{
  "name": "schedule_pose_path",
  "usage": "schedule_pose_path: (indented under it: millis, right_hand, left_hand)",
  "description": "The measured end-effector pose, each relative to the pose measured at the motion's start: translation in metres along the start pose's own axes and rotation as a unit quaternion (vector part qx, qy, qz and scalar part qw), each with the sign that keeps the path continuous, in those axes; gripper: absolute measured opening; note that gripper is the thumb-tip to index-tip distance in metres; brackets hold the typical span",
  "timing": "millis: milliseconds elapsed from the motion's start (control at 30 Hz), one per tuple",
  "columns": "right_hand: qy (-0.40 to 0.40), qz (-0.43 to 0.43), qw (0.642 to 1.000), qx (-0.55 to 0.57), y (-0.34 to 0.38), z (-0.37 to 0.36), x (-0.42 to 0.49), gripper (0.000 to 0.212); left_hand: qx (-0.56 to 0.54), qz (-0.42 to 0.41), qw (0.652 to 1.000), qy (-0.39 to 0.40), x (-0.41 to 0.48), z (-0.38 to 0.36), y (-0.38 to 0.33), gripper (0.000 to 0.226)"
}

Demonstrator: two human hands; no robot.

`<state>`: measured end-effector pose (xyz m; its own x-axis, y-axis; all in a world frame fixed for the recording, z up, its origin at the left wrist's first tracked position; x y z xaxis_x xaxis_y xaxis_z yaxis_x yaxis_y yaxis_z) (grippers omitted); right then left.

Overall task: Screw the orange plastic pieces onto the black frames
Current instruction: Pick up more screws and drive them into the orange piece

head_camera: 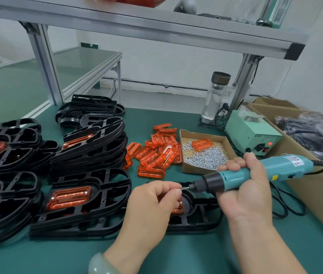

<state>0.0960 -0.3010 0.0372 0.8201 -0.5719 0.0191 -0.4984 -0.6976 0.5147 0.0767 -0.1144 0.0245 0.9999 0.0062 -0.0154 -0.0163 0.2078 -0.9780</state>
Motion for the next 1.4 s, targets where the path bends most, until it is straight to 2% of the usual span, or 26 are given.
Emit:
schedule_pose_path:
  millis: [133, 233, 367, 467, 667, 900, 1067, 1267, 1400]
  right_hand:
    - [0.030, 0.024, 0.999, -0.010, 0.001, -0.004, -0.002, 0.016]
    - [0.042, 0.037, 0.998, -0.010, 0.003, -0.008, -0.004, 0.019]
    - [0.024, 0.043, 0.999, -0.005, 0.003, -0.004, -0.005, 0.017]
    - [0.012, 0.045, 0.999, 0.002, 0.003, -0.001, -0.006, 0.017]
    - [0.014, 0.035, 0.999, -0.006, 0.003, -0.001, -0.005, 0.017]
    - [-0.001, 0.019, 1.000, 0.001, 0.004, 0.002, -0.001, 0.019]
    - [-0.008, 0.010, 1.000, 0.015, 0.006, 0.004, 0.001, 0.020]
    - [-0.011, 0.001, 1.000, 0.023, 0.008, 0.001, 0.000, 0.027]
    - [-0.006, -0.001, 1.000, 0.026, 0.008, -0.002, -0.003, 0.026]
  left_hand:
    - [0.026, 0.003, 1.000, 0.006, 0.000, 0.001, 0.001, 0.017]
    - [-0.001, 0.011, 1.000, 0.018, 0.000, 0.000, 0.003, 0.015]
    - [-0.050, 0.017, 0.998, 0.020, -0.001, -0.004, 0.002, 0.016]
    - [-0.041, 0.011, 0.999, 0.016, 0.000, -0.003, 0.001, 0.017]
    - [-0.003, 0.015, 0.998, 0.056, 0.000, -0.003, 0.004, 0.016]
    - [-0.065, 0.028, 0.996, 0.046, 0.000, 0.000, 0.003, 0.020]
    - [-0.034, 0.016, 0.999, 0.000, -0.002, 0.007, 0.007, 0.017]
    - [-0.097, 0.042, 0.993, 0.056, -0.008, 0.001, 0.002, 0.013]
    - [-0.118, 0.045, 0.991, 0.048, -0.010, -0.001, -0.001, 0.012]
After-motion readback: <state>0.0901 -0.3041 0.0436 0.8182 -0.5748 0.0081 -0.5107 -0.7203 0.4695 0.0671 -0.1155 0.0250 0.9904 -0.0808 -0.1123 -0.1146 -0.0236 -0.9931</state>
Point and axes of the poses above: each hand's wrist, its own x-axis towards the middle knuckle, its own z-axis out of the back of the hand, y = z × x, the point moved 6 cm from there along x, towards the middle knuckle, and after that the axes turned 8 degrees about z, right-handed, at the moved point
